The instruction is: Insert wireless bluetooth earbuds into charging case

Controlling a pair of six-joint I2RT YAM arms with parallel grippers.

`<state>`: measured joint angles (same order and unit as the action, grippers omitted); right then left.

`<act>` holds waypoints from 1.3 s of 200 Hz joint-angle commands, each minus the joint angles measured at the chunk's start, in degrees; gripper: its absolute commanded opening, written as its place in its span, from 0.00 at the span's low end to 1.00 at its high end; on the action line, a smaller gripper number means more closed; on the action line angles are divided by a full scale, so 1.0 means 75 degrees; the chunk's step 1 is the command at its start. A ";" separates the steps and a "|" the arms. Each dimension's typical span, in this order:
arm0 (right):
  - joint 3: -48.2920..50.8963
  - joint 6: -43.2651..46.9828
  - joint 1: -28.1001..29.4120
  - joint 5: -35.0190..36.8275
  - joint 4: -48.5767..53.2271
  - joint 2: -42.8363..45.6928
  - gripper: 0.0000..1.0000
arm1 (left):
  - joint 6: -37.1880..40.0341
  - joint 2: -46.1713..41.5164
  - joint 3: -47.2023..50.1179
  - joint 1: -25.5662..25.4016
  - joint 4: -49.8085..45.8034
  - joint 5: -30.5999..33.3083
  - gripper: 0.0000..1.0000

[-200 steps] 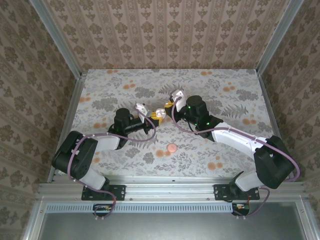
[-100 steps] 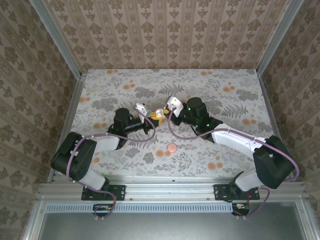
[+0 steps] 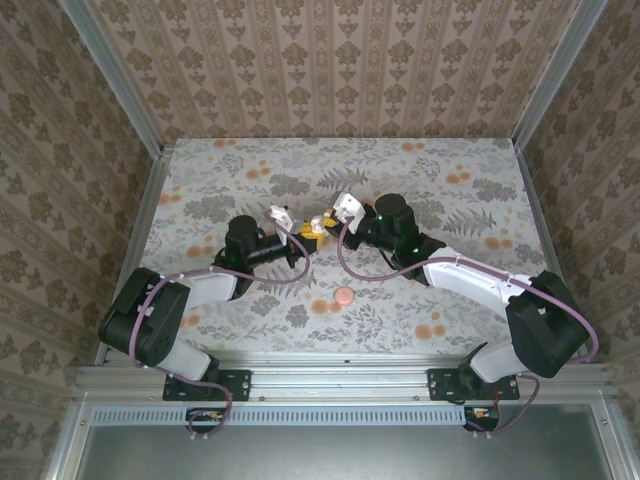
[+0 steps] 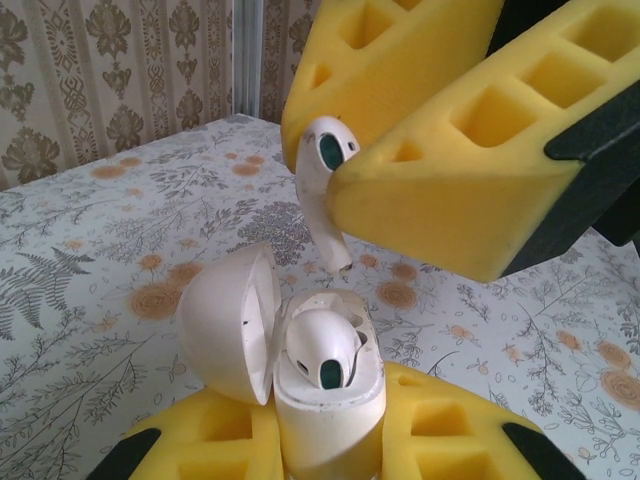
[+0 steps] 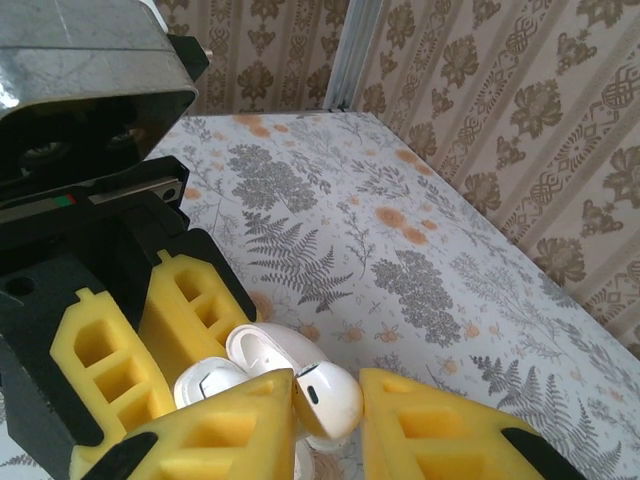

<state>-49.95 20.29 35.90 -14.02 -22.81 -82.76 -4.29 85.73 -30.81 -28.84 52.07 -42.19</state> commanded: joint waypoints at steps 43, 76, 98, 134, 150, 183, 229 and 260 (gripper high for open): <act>0.0110 -0.0283 0.0041 -0.0401 -0.0253 -0.0121 0.22 | -0.0281 -0.0099 -0.0169 0.0092 0.0510 -0.0002 0.14; 0.0121 -0.0268 0.0047 -0.0481 -0.0182 -0.0126 0.22 | -0.0302 -0.0132 -0.0181 0.0122 0.0511 0.0000 0.14; 0.0136 -0.0227 0.0039 -0.0533 -0.0126 -0.0120 0.22 | -0.0308 -0.0163 -0.0179 0.0142 0.0522 0.0018 0.14; 0.0124 -0.0251 0.0041 -0.0650 -0.0111 -0.0171 0.22 | -0.0297 -0.0190 -0.0210 0.0155 0.0527 0.0003 0.14; 0.0095 -0.0245 0.0041 -0.0696 -0.0079 -0.0196 0.21 | -0.0285 -0.0193 -0.0227 0.0165 0.0521 0.0013 0.14; 0.0075 -0.0244 0.0041 -0.0405 -0.0205 -0.0227 0.21 | -0.0271 -0.0194 -0.0253 0.0173 0.0482 -0.0043 0.14; -0.0003 -0.0222 0.0041 -0.0111 -0.0487 -0.0208 0.21 | -0.0213 -0.0232 -0.0275 0.0171 0.0307 -0.0104 0.14; -0.0130 -0.0129 0.0041 -0.0074 -0.0444 -0.0180 0.21 | -0.0177 -0.0228 -0.0273 0.0172 0.0249 -0.0133 0.14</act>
<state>-49.65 19.14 35.90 -15.51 -24.25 -83.74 -5.63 85.62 -31.42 -27.66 53.19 -42.02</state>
